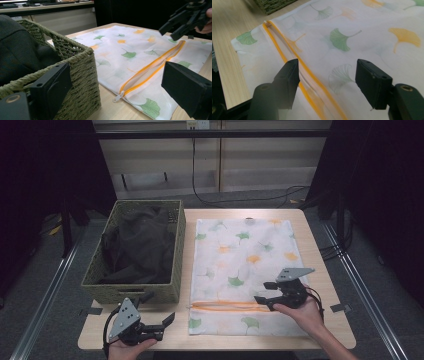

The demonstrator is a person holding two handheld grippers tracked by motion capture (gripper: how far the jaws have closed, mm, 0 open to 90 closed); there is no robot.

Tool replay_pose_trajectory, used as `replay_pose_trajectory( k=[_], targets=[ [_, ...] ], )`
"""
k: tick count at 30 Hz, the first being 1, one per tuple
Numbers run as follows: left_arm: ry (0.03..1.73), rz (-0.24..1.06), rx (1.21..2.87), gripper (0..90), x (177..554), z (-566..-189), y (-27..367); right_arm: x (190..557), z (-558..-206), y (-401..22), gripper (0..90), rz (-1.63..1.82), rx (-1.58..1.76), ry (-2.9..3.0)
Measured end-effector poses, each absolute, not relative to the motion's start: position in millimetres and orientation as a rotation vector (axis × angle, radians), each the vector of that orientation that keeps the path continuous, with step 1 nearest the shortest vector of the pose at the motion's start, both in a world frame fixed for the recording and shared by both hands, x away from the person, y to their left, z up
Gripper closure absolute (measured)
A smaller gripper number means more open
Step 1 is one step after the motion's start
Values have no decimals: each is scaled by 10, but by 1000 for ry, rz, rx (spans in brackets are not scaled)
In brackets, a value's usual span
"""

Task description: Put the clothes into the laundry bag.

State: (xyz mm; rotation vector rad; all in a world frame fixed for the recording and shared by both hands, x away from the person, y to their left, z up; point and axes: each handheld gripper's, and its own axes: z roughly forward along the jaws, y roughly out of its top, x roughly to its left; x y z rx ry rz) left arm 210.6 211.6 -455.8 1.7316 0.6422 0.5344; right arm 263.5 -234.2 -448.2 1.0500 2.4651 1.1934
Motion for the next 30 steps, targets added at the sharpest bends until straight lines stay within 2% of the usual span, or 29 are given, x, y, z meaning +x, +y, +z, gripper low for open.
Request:
replay_pose_trajectory(
  k=[8, 15, 22, 27, 30],
  targets=[
    [634, 535, 1751, 88, 2114, -4565, 2129, 2932, -4691, -2025, 382, 1156, 1029, 2574],
    [632, 533, 1759, 88, 2118, -4576, 2115, 2914, -4887, -1924, 341, 1016, 977, 2657],
    [636, 525, 1763, 88, 2129, -4589, 2111, 2879, -4925, -1846, 293, 919, 922, 2705],
    [639, 513, 1761, 88, 2130, -4595, 2104, 2886, -4915, -1829, 296, 905, 918, 2722],
    [638, 513, 1765, 89, 2130, -4595, 2105, 2896, -4911, -1828, 345, 886, 897, 2712]
  ],
)
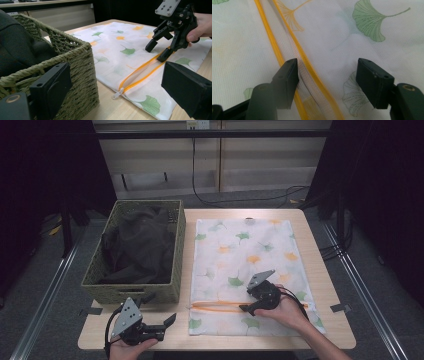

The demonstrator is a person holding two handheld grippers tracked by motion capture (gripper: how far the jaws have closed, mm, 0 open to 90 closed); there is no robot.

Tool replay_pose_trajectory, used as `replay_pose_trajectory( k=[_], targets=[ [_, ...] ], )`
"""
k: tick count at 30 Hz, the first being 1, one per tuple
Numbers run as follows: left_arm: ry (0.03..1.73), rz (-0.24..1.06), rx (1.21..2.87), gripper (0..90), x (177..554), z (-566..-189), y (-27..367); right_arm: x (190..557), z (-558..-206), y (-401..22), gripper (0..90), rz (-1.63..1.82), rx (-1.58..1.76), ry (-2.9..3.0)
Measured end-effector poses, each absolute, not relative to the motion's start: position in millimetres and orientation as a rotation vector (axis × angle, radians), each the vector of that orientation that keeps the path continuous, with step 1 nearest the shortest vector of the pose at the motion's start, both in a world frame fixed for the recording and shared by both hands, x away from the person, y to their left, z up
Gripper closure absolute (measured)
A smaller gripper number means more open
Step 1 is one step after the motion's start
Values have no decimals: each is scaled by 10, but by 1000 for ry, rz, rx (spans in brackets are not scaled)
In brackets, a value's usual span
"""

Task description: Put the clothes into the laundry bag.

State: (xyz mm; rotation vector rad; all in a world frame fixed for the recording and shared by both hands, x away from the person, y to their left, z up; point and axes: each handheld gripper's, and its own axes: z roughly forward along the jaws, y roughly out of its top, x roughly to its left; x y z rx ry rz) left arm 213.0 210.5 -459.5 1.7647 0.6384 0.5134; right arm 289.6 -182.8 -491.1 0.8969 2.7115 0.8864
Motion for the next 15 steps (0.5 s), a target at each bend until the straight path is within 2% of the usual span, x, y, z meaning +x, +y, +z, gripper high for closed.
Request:
replay_pose_trajectory(
  k=[3, 6, 12, 14, 15],
  targets=[
    [639, 518, 1774, 90, 2134, -4594, 2106, 2898, -4910, -1834, 368, 890, 893, 2715],
    [648, 513, 1766, 90, 2141, -4601, 2103, 2931, -4904, -1877, 503, 901, 919, 2686],
    [652, 510, 1765, 93, 2139, -4601, 2106, 2940, -4898, -1887, 566, 888, 935, 2665],
    [652, 508, 1766, 94, 2140, -4602, 2106, 2940, -4899, -1892, 668, 902, 971, 2654],
    [648, 509, 1768, 94, 2142, -4601, 2107, 2940, -4899, -1892, 668, 902, 971, 2654]
  ],
)
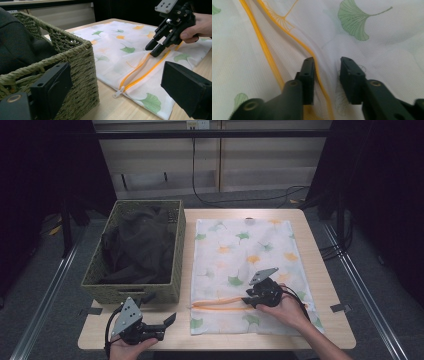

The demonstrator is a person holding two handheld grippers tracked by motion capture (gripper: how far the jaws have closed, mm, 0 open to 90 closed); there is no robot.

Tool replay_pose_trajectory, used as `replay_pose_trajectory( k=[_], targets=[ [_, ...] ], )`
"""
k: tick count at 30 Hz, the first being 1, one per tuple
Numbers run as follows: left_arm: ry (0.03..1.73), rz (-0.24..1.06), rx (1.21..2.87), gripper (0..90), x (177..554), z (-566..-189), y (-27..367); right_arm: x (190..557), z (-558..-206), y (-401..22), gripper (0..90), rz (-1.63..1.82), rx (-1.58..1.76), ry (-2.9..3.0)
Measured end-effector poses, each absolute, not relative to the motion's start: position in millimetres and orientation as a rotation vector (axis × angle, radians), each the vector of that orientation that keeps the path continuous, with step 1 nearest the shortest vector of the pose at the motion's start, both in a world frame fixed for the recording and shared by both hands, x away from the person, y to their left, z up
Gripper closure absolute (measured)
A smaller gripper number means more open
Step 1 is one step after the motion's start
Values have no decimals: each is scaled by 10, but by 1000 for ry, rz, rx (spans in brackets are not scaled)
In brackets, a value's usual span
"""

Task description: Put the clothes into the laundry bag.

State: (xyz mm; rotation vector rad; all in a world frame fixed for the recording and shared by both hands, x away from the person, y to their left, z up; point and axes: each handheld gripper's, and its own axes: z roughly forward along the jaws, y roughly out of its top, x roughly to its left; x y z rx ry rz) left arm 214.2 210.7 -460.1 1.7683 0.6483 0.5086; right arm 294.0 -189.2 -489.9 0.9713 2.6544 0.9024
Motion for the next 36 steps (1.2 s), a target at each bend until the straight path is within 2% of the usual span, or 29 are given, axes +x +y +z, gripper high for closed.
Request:
replay_pose_trajectory(
  k=[1, 2, 8, 17, 19, 24, 36],
  targets=[
    [648, 510, 1771, 94, 2145, -4602, 2108, 2964, -4907, -1910, 754, 921, 978, 2641],
    [649, 508, 1770, 94, 2146, -4603, 2107, 2973, -4910, -1921, 779, 921, 984, 2629],
    [657, 507, 1768, 95, 2155, -4605, 2117, 2987, -4923, -1933, 862, 941, 1056, 2589],
    [655, 504, 1770, 97, 2148, -4604, 2122, 2979, -4859, -1940, 868, 1060, 1087, 2532],
    [656, 504, 1771, 97, 2148, -4603, 2121, 2977, -4841, -1959, 846, 1102, 1091, 2524],
    [659, 505, 1771, 96, 2149, -4604, 2119, 2970, -4800, -1986, 887, 1122, 1098, 2503],
    [659, 499, 1773, 109, 2155, -4604, 2120, 3016, -4647, -2064, 893, 1247, 1146, 2433]
  ],
)
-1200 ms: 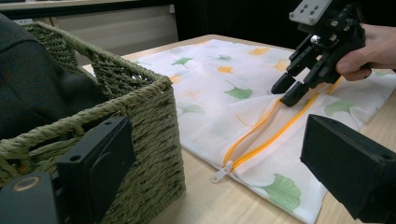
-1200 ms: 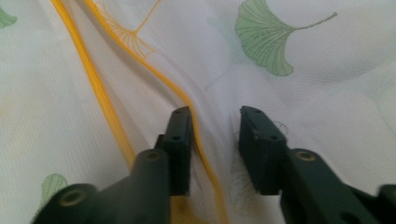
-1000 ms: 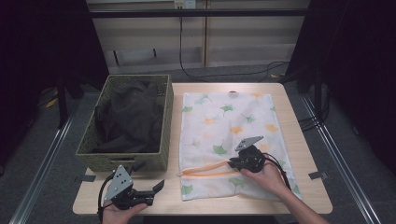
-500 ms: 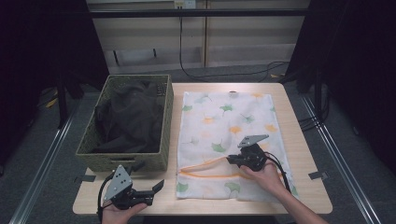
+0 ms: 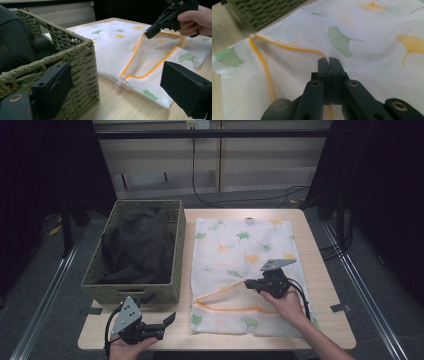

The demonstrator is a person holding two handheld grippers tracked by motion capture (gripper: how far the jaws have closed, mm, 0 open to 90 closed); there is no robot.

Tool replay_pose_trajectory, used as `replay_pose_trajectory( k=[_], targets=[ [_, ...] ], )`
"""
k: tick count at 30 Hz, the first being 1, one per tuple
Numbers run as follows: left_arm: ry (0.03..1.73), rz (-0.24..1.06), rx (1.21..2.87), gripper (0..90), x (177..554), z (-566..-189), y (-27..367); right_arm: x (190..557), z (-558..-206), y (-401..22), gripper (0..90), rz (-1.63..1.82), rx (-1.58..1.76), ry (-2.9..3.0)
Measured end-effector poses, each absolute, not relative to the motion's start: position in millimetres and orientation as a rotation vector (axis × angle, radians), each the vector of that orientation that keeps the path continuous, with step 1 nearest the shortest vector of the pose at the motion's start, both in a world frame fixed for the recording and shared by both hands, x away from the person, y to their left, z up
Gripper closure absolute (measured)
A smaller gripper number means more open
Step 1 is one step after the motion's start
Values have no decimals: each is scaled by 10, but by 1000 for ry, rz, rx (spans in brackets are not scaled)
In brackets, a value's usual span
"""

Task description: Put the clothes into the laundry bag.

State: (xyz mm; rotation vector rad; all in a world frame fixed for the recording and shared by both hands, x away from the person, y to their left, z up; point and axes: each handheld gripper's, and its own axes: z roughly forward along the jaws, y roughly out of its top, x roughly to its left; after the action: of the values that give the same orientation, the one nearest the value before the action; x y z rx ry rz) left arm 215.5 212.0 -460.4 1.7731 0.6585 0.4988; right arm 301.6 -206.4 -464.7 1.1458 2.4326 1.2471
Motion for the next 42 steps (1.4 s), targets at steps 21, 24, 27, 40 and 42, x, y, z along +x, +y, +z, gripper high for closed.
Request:
replay_pose_trajectory(
  k=[21, 24, 27, 40, 42],
  targets=[
    [662, 470, 1756, 115, 2143, -4578, 2118, 3164, -4368, -2218, 892, 1423, 1143, 2274],
    [659, 472, 1761, 115, 2159, -4567, 2131, 3186, -4333, -2234, 893, 1462, 1157, 2228],
    [662, 472, 1762, 115, 2163, -4562, 2134, 3206, -4308, -2238, 893, 1469, 1155, 2218],
    [666, 483, 1776, 136, 2236, -4312, 2208, 3353, -4087, -2269, 893, 1565, 1143, 2094],
    [679, 479, 1776, 135, 2288, -4245, 2227, 3357, -4099, -2267, 893, 1561, 1141, 2099]
  ],
)
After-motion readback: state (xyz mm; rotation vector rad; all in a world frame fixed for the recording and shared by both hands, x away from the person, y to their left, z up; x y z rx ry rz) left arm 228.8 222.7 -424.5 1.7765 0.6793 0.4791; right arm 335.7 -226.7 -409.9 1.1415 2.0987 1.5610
